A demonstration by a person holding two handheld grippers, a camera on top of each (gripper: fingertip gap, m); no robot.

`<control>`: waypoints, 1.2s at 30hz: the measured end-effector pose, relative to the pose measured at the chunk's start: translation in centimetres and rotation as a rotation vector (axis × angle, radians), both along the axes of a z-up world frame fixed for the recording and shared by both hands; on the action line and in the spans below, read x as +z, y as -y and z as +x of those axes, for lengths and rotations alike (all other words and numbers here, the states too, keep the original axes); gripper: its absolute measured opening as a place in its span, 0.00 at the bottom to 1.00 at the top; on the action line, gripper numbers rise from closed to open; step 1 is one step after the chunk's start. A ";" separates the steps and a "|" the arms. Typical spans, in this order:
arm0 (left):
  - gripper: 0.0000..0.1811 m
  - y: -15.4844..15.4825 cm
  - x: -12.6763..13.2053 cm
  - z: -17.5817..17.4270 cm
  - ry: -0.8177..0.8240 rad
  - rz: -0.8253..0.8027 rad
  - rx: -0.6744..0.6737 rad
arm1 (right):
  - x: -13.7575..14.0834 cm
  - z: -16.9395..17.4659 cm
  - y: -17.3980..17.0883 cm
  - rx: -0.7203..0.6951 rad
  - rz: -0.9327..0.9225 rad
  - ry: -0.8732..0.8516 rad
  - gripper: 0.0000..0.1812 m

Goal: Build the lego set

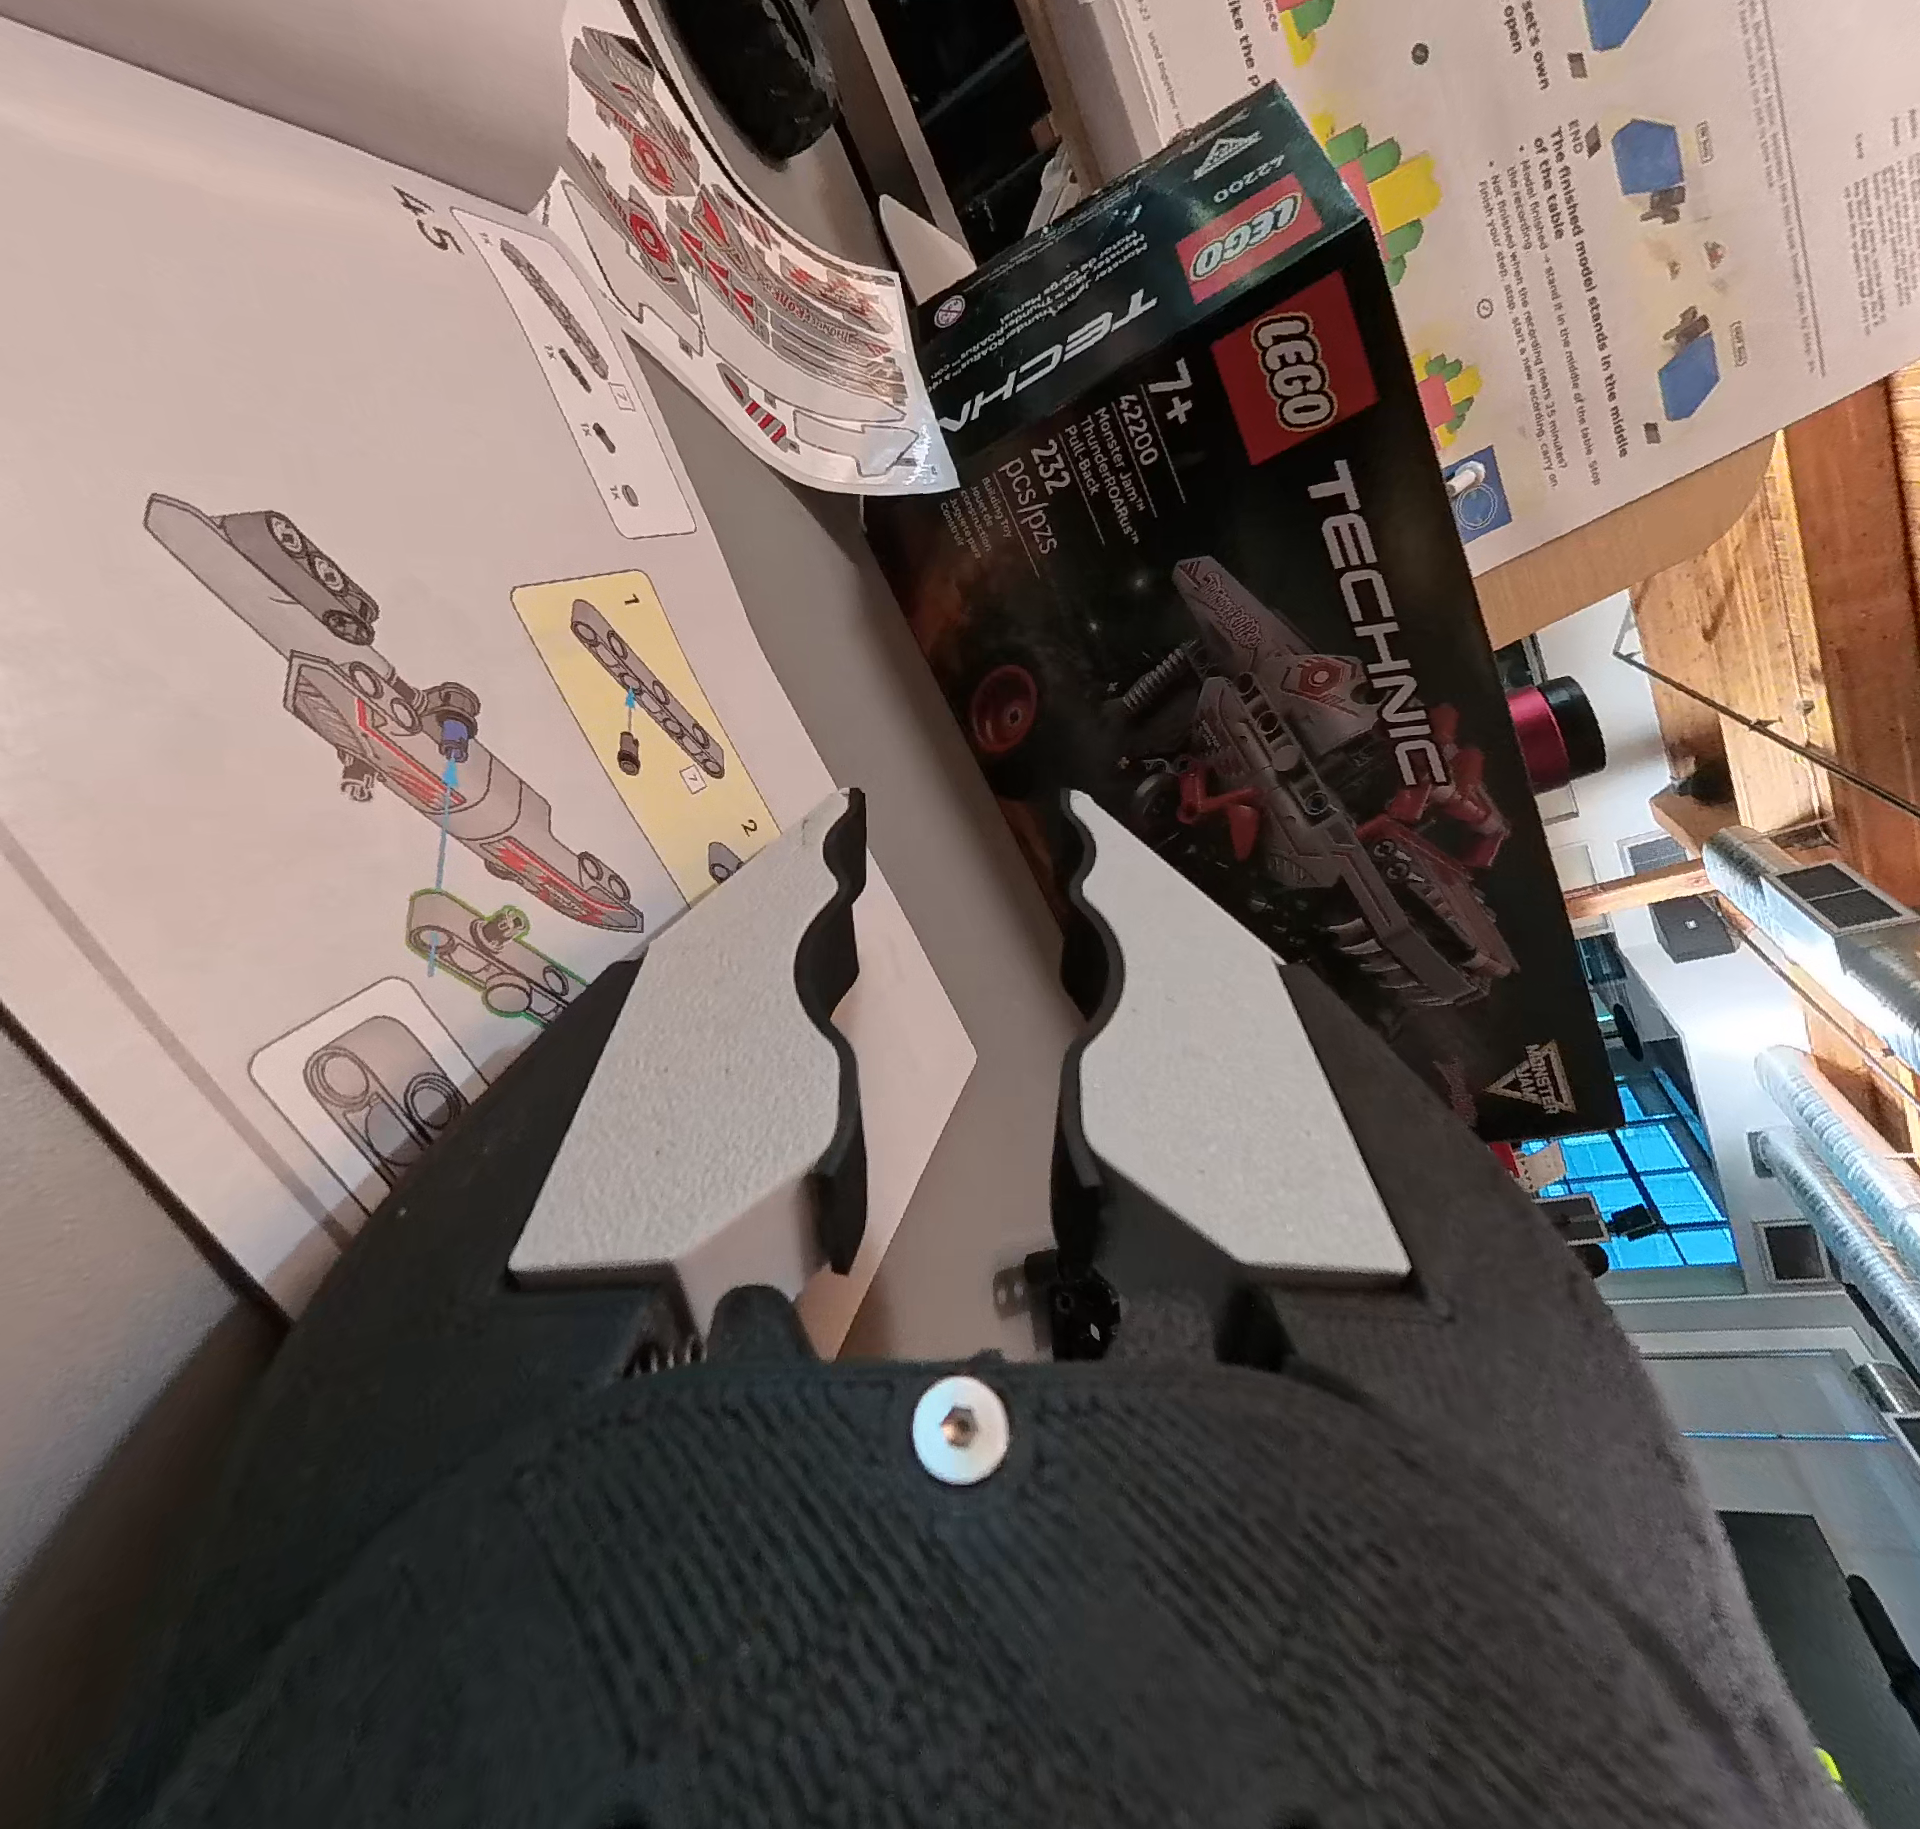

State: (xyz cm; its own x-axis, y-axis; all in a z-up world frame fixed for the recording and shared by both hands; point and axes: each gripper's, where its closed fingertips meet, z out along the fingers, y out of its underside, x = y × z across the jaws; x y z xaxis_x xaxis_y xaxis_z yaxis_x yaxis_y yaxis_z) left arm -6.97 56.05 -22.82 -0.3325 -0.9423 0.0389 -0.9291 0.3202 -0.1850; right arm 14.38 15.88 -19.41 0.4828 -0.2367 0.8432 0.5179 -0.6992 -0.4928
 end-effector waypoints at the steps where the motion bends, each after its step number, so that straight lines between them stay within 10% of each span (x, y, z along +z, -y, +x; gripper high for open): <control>1: 0.02 -0.1 0.5 0.2 0.030 -0.010 0.003 | 0.0 0.0 0.0 0.000 0.000 0.000 0.19; 14: 0.02 2.8 9.8 0.6 0.508 -0.243 -0.281 | 0.3 -0.1 0.0 0.007 0.017 0.002 0.19; 24: 0.02 14.8 15.8 0.2 0.669 -0.183 -0.473 | 3.1 -0.8 0.5 0.047 0.198 -0.031 0.20; 36: 0.02 38.0 5.0 -1.2 0.600 -0.325 -0.536 | 4.1 -12.5 0.9 0.407 0.116 -0.724 0.27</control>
